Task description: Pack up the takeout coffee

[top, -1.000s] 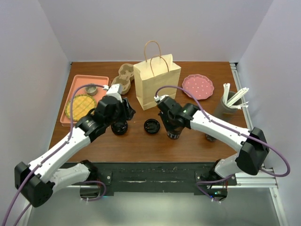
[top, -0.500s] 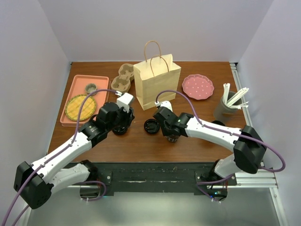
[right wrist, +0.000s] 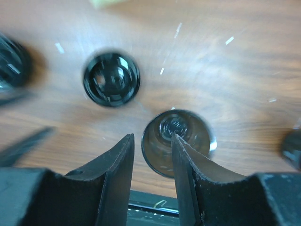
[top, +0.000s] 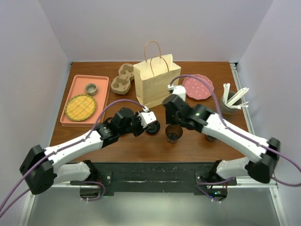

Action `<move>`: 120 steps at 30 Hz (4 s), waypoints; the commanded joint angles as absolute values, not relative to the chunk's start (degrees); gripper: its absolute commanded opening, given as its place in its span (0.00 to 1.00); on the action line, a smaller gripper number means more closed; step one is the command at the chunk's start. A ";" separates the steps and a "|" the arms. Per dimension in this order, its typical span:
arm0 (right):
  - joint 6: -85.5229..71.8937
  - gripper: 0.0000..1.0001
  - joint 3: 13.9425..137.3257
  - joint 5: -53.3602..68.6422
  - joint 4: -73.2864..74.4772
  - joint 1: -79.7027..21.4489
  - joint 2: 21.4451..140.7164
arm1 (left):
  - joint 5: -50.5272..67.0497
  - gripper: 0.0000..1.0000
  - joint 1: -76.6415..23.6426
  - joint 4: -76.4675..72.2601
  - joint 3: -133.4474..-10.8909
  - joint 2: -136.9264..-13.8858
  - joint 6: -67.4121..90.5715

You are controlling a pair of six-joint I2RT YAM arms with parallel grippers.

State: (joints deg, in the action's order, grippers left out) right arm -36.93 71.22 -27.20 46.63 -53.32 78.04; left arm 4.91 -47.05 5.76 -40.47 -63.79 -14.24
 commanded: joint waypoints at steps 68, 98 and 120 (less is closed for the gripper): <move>-8.18 0.50 46.05 20.73 -12.57 -45.35 36.20 | 33.23 0.00 -44.74 -51.33 -50.80 -62.23 79.98; -0.61 0.40 53.96 22.77 -8.79 -47.98 42.71 | 22.33 0.00 -44.82 -49.22 -49.04 -62.93 80.16; -18.35 0.00 70.82 -3.03 29.19 -49.75 48.68 | 17.40 0.65 -36.49 -36.94 -39.30 -54.86 79.79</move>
State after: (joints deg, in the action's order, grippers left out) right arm -9.80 63.05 8.99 9.08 -49.50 48.03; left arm 19.20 -41.67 -43.83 -42.96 -58.85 79.85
